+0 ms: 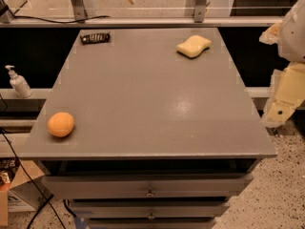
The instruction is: Move rxbar chocolate near orange
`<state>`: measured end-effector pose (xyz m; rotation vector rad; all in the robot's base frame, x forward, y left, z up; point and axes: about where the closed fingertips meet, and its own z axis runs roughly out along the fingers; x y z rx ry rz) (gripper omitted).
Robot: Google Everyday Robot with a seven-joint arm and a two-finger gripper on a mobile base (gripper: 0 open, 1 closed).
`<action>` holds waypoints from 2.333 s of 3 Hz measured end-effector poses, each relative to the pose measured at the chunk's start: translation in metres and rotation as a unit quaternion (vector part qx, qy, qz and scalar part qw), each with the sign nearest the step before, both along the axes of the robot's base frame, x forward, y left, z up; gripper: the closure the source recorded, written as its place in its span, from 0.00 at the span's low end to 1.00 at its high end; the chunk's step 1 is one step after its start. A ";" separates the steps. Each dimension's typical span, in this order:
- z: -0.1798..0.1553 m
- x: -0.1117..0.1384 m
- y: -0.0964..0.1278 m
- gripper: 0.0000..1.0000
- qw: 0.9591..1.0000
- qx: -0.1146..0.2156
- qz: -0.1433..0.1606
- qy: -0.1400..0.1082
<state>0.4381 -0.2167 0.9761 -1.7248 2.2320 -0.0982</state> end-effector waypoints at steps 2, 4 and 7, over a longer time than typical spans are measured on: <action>0.002 0.004 0.004 0.00 1.000 0.008 0.004 -0.009; -0.008 0.044 0.050 0.00 0.995 0.071 0.056 -0.039; -0.039 0.154 0.109 0.00 0.981 0.186 0.048 -0.018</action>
Offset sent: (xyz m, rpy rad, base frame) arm 0.0090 0.0074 -0.0009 0.0347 -0.0164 0.0215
